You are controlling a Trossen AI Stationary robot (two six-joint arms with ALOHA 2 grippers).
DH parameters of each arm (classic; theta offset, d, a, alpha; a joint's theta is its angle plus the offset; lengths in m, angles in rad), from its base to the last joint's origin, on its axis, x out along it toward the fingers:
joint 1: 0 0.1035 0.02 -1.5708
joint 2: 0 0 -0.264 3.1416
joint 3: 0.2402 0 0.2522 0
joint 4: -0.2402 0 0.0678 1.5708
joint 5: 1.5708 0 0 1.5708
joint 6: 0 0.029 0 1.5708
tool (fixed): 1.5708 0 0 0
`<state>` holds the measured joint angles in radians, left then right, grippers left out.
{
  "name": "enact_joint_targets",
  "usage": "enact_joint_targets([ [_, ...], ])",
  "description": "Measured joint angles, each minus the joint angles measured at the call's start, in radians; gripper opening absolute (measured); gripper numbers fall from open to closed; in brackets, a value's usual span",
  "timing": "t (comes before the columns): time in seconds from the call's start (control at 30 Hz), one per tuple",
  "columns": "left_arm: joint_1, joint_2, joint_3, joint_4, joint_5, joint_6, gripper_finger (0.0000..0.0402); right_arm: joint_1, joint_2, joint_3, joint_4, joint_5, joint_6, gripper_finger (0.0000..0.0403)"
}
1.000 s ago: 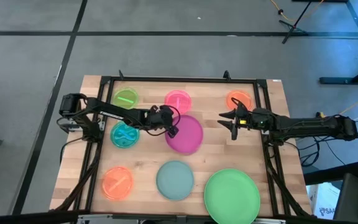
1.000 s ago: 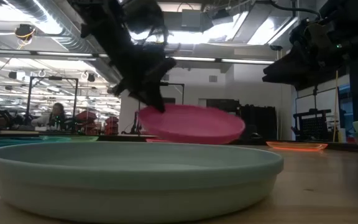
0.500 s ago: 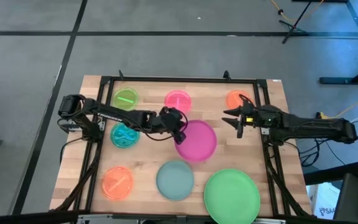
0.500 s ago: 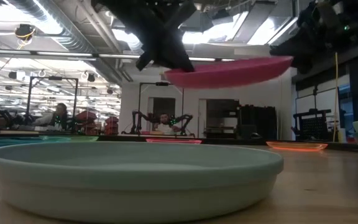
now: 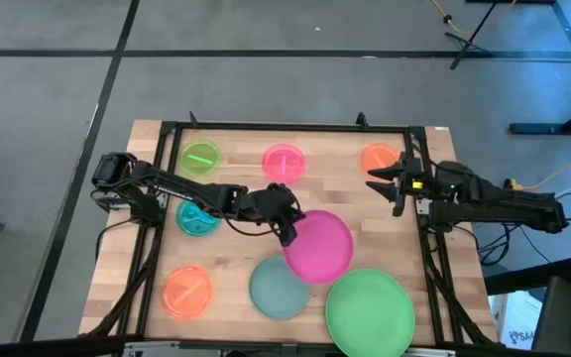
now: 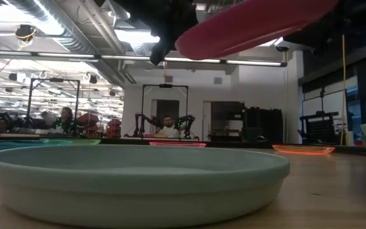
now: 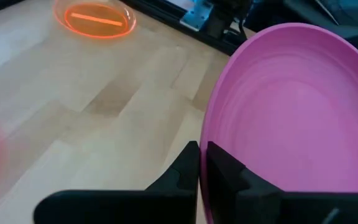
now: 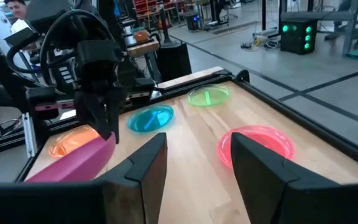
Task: Stack plastic plates
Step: Stack the pink plate on the green plate
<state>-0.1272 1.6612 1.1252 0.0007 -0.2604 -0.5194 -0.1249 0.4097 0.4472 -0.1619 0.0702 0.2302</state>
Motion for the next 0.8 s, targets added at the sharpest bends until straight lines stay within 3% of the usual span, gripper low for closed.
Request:
enact_joint_targets([
  [0.8,-0.046,0.040,0.000,0.178,0.017,0.031,0.0009,0.000,0.000,0.000,-0.020,-0.019,0.001,0.0169],
])
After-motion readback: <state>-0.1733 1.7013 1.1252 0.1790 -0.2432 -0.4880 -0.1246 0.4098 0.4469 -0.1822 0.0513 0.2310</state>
